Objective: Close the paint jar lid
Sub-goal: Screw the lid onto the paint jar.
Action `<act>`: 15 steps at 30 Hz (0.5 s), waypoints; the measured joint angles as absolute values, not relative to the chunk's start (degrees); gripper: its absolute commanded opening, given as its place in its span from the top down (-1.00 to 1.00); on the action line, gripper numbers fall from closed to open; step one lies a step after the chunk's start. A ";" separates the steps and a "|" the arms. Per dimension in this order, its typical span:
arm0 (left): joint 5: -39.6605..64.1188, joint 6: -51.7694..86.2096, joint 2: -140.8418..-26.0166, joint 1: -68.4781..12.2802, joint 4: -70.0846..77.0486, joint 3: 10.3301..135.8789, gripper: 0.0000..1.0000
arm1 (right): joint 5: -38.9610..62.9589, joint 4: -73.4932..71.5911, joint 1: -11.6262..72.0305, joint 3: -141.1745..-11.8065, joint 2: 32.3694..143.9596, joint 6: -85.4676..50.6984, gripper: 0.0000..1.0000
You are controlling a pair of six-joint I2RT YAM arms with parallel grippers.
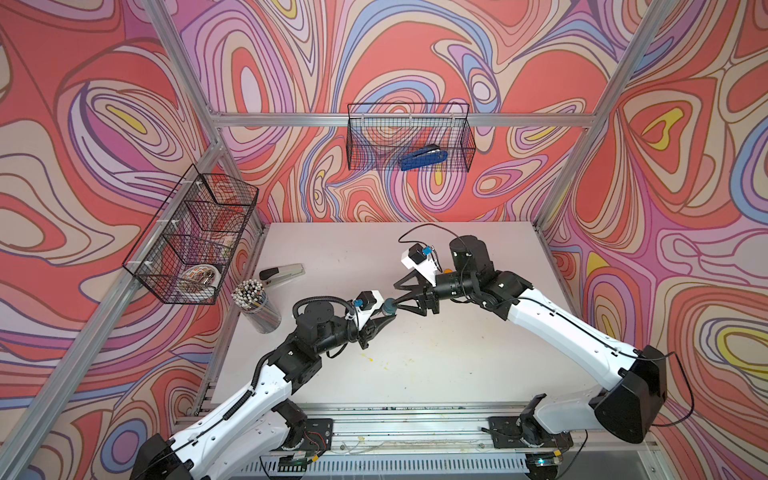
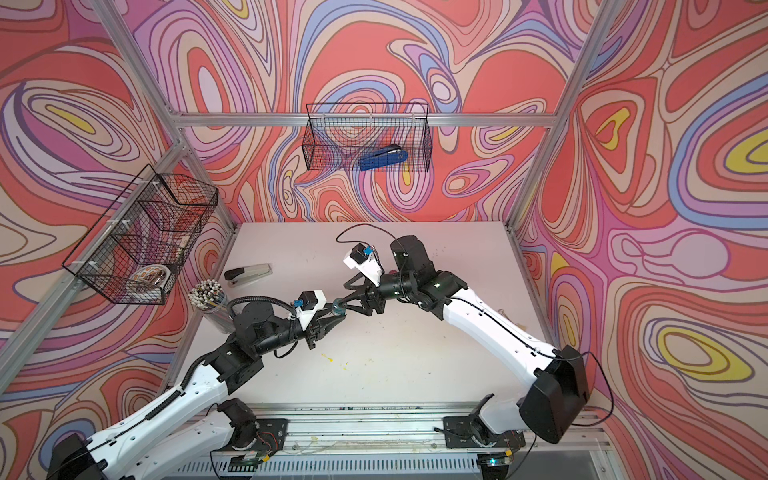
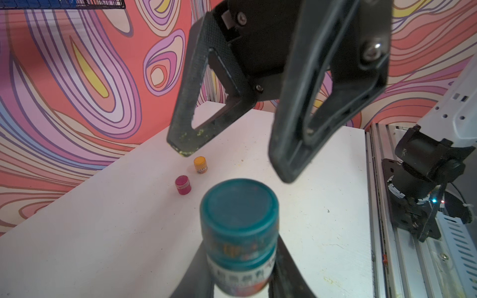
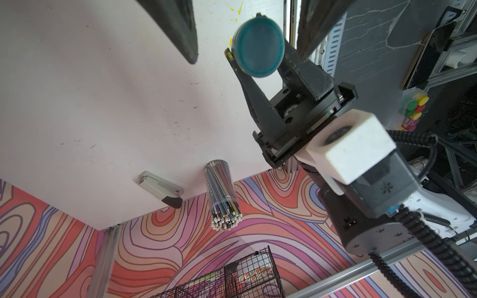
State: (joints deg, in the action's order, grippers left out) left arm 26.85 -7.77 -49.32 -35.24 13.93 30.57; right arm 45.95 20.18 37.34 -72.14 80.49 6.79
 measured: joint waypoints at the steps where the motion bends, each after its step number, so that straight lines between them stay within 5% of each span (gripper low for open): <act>1: 26.87 -7.77 -49.63 -35.24 14.06 30.65 0.43 | 45.93 20.18 37.34 -71.99 80.55 6.74 -0.24; 15: 26.76 -8.01 -50.59 -35.24 14.83 31.38 0.43 | 45.87 20.64 38.63 -71.88 82.41 6.61 -0.04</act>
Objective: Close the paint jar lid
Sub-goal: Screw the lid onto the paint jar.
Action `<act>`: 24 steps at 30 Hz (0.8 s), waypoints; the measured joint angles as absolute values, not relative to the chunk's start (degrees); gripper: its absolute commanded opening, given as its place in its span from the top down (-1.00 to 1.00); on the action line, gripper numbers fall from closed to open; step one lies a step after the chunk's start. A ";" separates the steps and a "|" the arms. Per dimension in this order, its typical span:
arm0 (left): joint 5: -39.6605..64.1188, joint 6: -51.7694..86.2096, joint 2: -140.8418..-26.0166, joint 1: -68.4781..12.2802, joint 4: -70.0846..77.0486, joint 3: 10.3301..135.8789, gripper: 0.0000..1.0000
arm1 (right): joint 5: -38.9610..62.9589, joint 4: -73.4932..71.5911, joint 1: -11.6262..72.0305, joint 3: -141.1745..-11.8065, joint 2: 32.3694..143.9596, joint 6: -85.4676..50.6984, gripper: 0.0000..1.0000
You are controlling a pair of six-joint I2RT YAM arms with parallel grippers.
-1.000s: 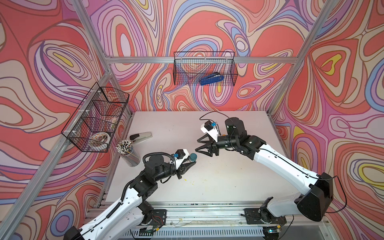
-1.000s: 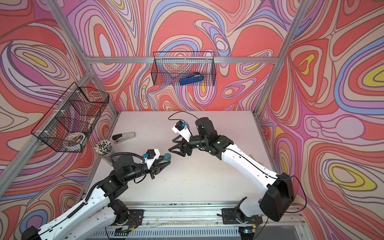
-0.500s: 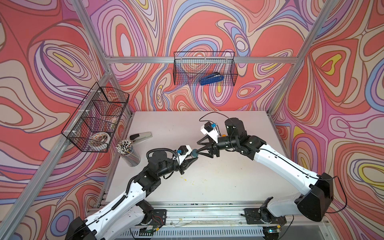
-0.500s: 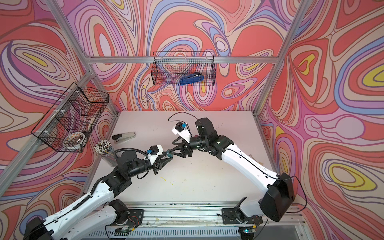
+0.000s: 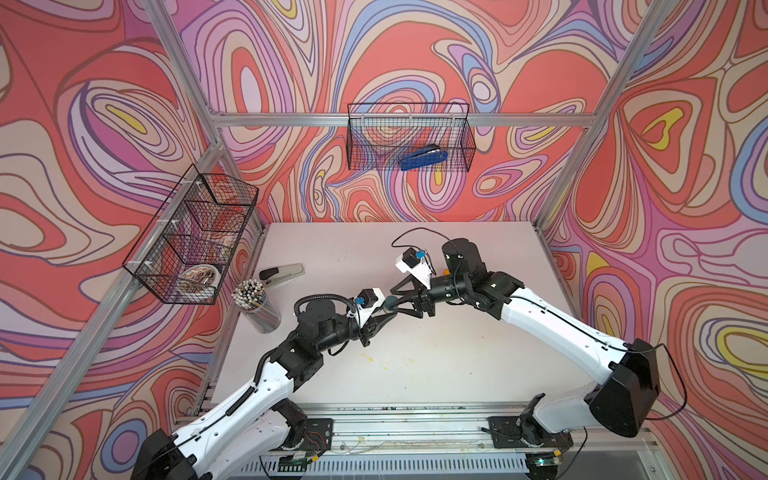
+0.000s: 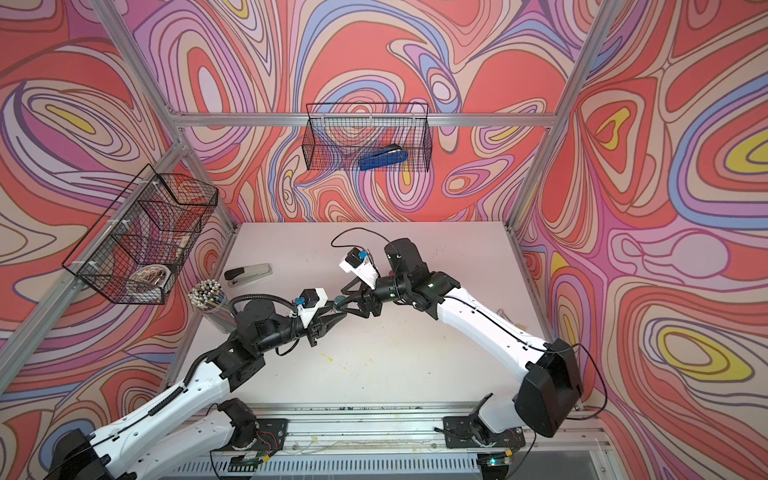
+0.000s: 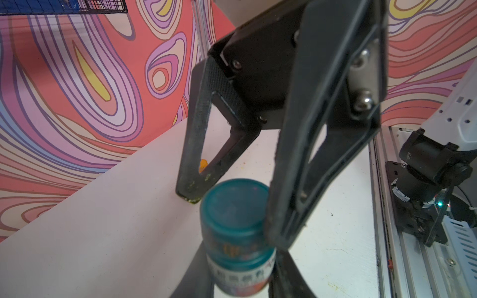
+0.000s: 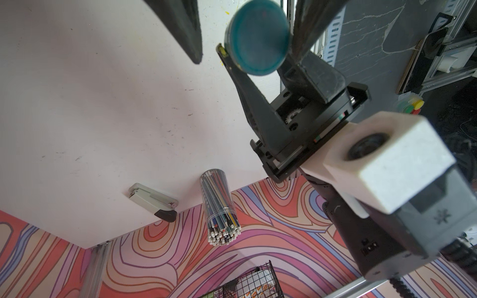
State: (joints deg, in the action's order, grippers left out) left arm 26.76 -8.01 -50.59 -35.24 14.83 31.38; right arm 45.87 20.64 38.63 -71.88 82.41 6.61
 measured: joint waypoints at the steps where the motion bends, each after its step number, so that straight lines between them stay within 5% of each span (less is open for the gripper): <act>1: 26.76 -8.12 -50.70 -35.24 14.83 31.53 0.43 | 45.80 20.64 38.65 -71.88 82.41 6.55 0.03; 24: 20.88 -9.41 -52.01 -35.27 14.85 32.27 0.44 | 36.93 19.09 41.36 -72.05 82.56 3.40 0.24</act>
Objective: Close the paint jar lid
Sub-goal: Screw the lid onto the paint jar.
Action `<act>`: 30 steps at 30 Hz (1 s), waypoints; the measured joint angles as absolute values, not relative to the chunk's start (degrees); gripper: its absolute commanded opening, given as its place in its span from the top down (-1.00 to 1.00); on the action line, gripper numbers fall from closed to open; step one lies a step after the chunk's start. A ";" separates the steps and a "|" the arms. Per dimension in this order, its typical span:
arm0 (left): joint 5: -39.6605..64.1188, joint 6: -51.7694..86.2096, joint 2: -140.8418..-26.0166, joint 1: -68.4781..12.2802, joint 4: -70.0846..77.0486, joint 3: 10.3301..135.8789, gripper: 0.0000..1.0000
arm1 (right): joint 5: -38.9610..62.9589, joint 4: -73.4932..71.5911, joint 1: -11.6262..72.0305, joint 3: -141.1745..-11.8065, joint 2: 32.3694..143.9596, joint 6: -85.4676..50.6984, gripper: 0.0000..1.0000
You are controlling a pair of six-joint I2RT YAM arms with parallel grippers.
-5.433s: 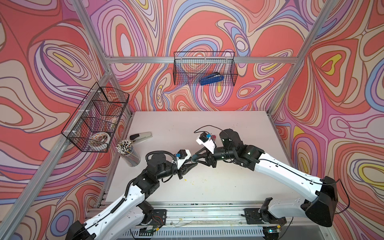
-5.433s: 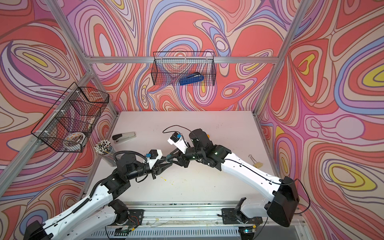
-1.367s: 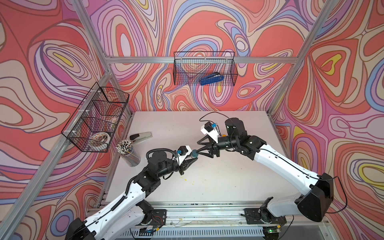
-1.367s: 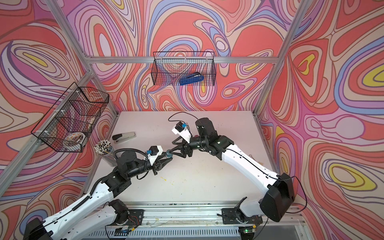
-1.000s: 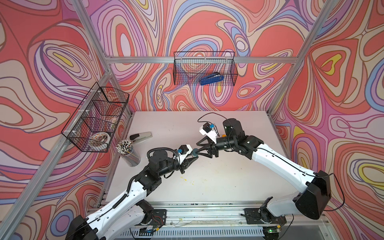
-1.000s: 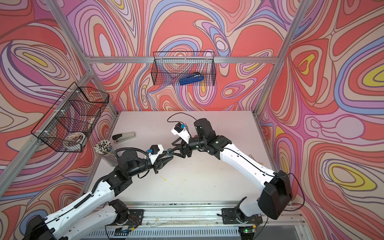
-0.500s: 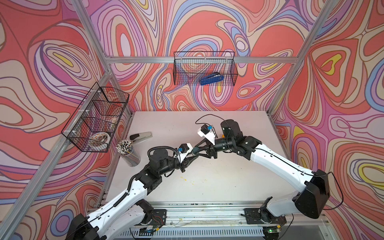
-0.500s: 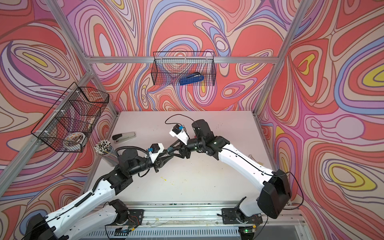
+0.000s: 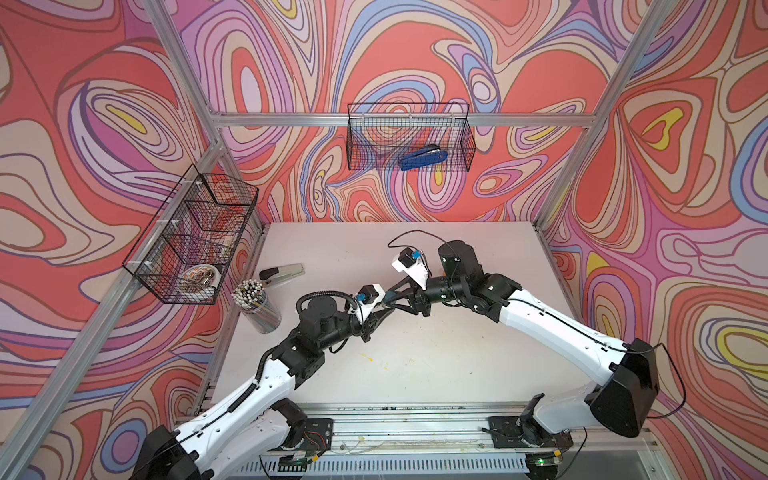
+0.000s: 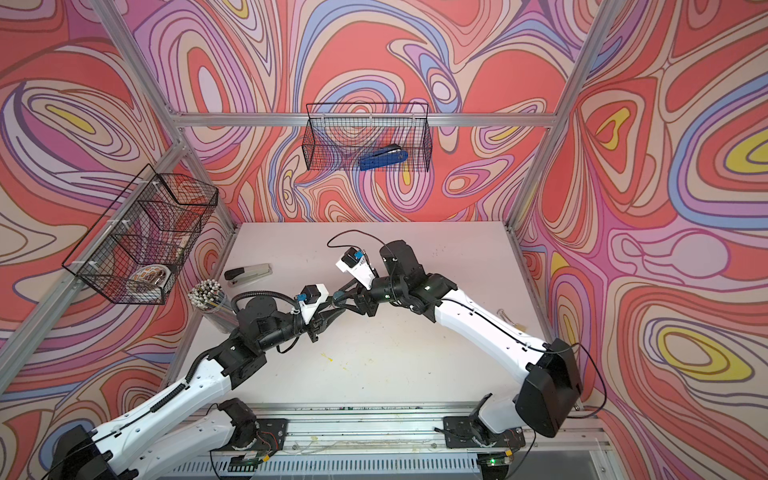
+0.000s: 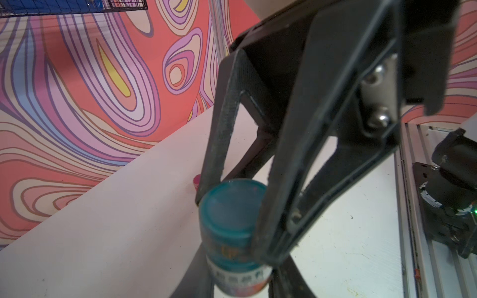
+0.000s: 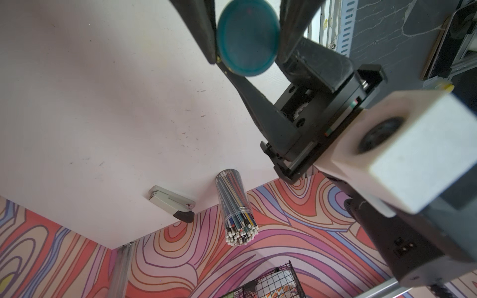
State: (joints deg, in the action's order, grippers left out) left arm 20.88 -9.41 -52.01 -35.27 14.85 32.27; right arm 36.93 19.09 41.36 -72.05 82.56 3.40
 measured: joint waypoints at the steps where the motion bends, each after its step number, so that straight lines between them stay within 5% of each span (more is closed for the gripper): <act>1: 20.16 -9.61 -52.14 -35.27 14.90 32.29 0.44 | 35.70 18.72 41.67 -72.07 82.76 2.81 0.25; 21: 2.61 -17.26 -60.25 -35.33 24.75 32.18 0.45 | 4.97 7.62 49.15 -72.58 88.20 -20.25 0.29; 25: 1.91 -17.37 -60.51 -35.33 26.72 31.92 0.45 | 3.14 6.70 49.58 -72.64 88.20 -22.22 0.20; 30: 1.13 -17.37 -60.20 -35.44 28.60 31.46 0.45 | 2.17 7.03 50.33 -72.38 88.03 -23.86 -0.13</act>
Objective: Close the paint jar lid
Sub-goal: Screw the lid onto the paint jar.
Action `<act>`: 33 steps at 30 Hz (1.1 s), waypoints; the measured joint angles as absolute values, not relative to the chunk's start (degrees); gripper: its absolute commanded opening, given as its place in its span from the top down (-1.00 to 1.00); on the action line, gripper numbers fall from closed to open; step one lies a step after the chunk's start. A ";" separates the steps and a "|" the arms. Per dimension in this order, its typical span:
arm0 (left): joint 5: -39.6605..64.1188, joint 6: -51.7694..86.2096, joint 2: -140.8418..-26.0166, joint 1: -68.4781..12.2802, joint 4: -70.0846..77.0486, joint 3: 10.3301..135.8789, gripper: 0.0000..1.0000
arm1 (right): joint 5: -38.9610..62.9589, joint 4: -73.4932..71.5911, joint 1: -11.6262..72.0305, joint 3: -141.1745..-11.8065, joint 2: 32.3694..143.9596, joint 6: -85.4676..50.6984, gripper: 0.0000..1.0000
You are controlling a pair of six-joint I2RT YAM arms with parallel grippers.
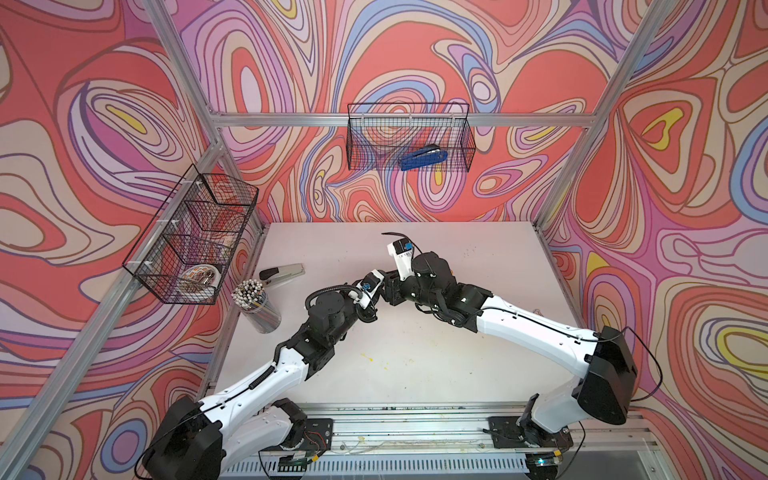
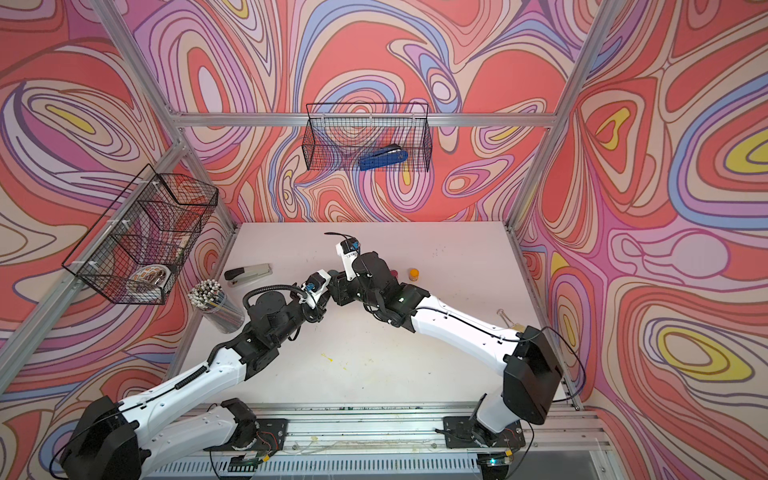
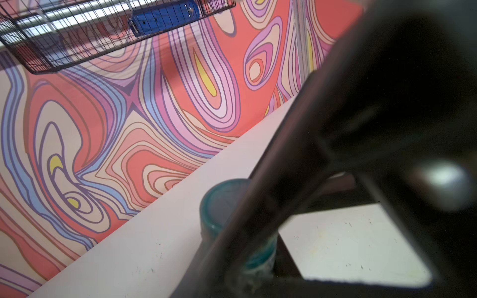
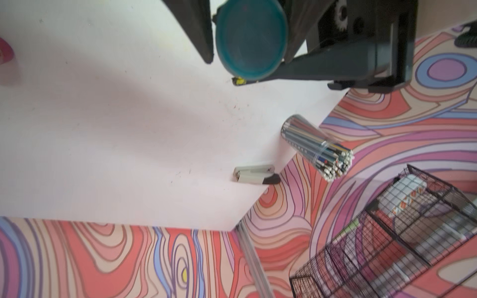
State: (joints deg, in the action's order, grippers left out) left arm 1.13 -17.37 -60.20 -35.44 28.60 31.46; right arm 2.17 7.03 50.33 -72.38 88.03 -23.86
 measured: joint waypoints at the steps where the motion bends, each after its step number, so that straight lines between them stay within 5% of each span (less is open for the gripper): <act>1: 1.06 -17.34 -60.14 -35.53 28.60 31.42 0.45 | 2.04 7.31 50.41 -72.20 87.70 -23.88 -0.21; 6: 0.91 -16.84 -59.48 -35.70 28.62 31.33 0.45 | 0.49 9.34 50.72 -69.82 83.77 -23.57 -0.48; 16: 0.54 -14.70 -56.14 -35.70 28.42 30.74 0.45 | -3.79 17.85 50.68 -65.73 74.89 -20.47 -0.67; 25: 12.84 -12.99 -48.95 -35.70 19.94 30.68 0.45 | 8.40 18.79 44.25 -64.45 69.91 -6.85 -0.58; 33: 22.13 -10.79 -46.50 -35.70 17.26 27.46 0.45 | 23.38 18.76 44.31 -68.84 73.63 1.45 -0.20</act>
